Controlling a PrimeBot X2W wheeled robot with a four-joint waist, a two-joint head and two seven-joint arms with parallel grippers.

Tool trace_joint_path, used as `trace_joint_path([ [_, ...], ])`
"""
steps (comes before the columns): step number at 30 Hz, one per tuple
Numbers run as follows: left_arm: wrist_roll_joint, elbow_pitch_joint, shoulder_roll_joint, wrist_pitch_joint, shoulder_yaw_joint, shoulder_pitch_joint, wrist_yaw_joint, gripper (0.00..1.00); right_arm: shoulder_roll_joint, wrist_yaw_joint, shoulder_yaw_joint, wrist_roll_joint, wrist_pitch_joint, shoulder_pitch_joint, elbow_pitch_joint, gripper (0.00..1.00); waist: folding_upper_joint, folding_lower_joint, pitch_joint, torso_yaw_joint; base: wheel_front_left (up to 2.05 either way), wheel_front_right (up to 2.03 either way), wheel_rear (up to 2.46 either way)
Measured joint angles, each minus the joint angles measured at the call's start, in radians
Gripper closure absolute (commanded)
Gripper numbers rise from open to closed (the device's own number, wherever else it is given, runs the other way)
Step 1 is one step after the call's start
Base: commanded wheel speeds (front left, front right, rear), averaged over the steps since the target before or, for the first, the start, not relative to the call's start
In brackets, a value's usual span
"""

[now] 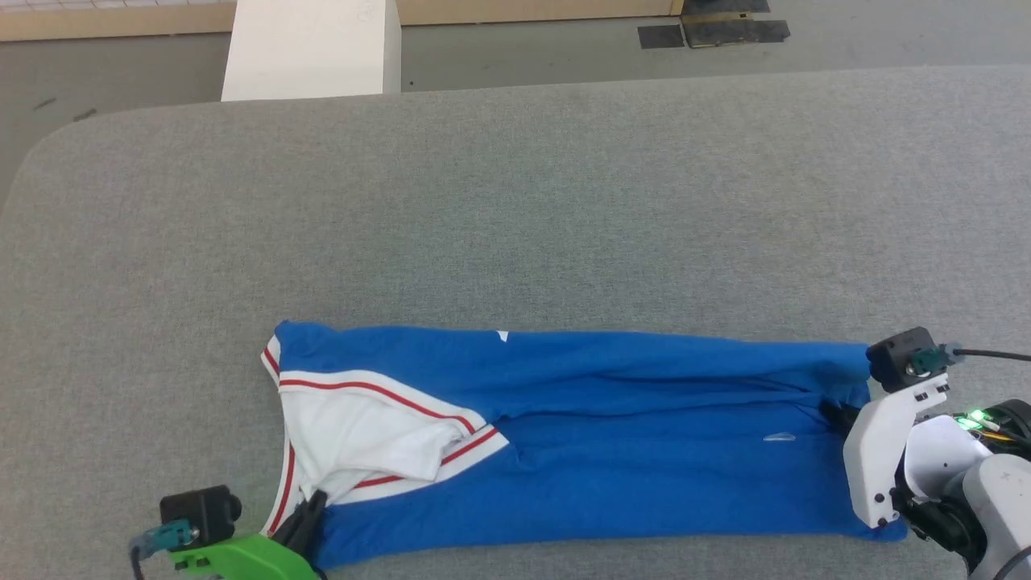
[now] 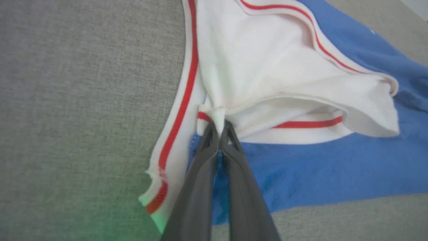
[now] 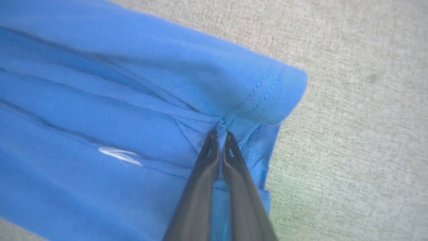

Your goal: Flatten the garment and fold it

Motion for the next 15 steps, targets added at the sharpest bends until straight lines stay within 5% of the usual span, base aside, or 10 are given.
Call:
trace_joint_path([
  [5, 0.005, 0.036, -0.024, 0.009, -0.017, -0.026, -0.008, 1.0, 0.033, 0.0, -0.053, -0.003, 0.061, 0.02, -0.024, 1.0, 0.0, 0.0, -0.007, 0.0, 0.0, 0.0, 0.0],
  [7, 0.005, 0.038, -0.035, -0.002, -0.015, -0.029, -0.008, 0.11, 0.049, 0.0, -0.083, -0.003, 0.055, 0.048, -0.038, 0.54, 0.0, 0.0, -0.017, 0.002, 0.0, 0.0, 0.0],
  [8, 0.006, 0.039, -0.039, -0.011, -0.015, -0.029, -0.01, 0.0, 0.057, 0.0, -0.099, -0.006, 0.052, 0.067, -0.051, 0.0, 0.0, 0.0, -0.023, 0.003, 0.0, 0.0, 0.0],
  [15, 0.056, 0.038, -0.076, -0.14, -0.007, -0.036, -0.025, 0.0, 0.138, 0.0, -0.239, -0.045, -0.04, 0.216, -0.172, 0.0, 0.0, 0.0, -0.073, 0.016, 0.0, 0.0, 0.0],
])
